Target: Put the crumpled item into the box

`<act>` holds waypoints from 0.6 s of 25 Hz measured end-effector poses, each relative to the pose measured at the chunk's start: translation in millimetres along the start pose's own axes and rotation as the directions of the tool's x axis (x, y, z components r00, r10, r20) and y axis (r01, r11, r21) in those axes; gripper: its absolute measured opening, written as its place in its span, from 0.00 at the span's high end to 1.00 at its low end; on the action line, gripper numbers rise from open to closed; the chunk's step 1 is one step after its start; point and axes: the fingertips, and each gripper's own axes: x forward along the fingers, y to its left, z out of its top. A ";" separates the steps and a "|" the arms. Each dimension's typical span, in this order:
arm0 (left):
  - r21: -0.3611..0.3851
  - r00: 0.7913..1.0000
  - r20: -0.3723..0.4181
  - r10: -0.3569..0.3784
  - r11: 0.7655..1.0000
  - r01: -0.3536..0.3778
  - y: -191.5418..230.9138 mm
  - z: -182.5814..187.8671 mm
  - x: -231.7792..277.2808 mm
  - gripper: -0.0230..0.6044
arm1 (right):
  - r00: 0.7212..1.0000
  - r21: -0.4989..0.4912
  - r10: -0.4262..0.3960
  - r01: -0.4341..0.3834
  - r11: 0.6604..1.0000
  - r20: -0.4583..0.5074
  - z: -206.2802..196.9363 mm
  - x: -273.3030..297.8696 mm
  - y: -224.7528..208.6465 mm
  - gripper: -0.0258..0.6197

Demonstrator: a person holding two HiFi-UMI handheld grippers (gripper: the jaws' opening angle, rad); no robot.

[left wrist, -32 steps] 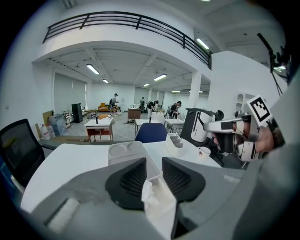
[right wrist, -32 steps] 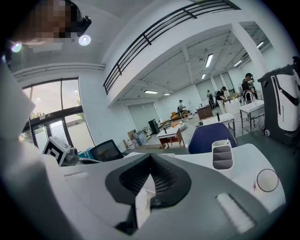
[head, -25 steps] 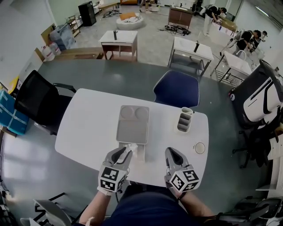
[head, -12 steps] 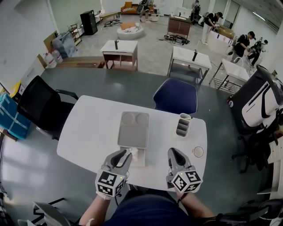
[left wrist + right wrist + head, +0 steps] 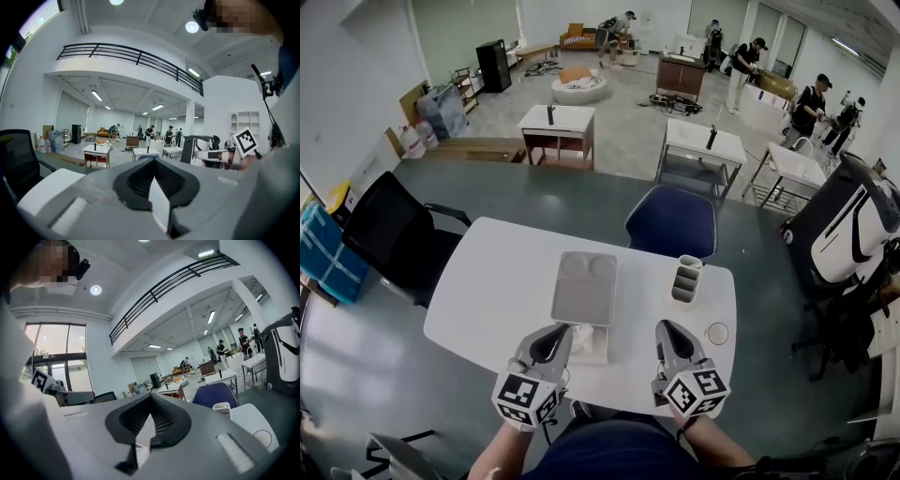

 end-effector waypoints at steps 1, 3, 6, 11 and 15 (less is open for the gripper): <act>0.000 1.000 0.019 0.002 1.000 -0.002 0.2 6.3 -1.6 0.96 | 1.000 -0.002 0.001 -0.001 1.000 0.012 4.9 -0.5 0.8 0.96; -0.002 0.998 0.056 0.005 1.000 -0.005 -0.2 19.0 -4.2 0.96 | 0.999 -0.008 -0.003 0.003 1.000 0.045 16.6 -3.1 0.6 0.96; -0.005 0.995 0.102 0.002 1.000 -0.002 -2.2 35.6 -6.3 0.96 | 0.994 -0.022 -0.014 0.017 1.000 0.106 35.1 -9.4 -0.6 0.96; 0.000 0.990 0.140 -0.013 1.000 0.013 -8.0 55.5 -8.3 0.96 | 0.988 -0.043 -0.012 0.019 0.999 0.156 54.2 -15.7 1.1 0.96; 0.015 0.987 0.159 -0.032 0.999 0.030 -12.1 62.5 -6.9 0.96 | 0.985 -0.050 -0.018 0.027 0.998 0.172 60.0 -18.3 0.2 0.96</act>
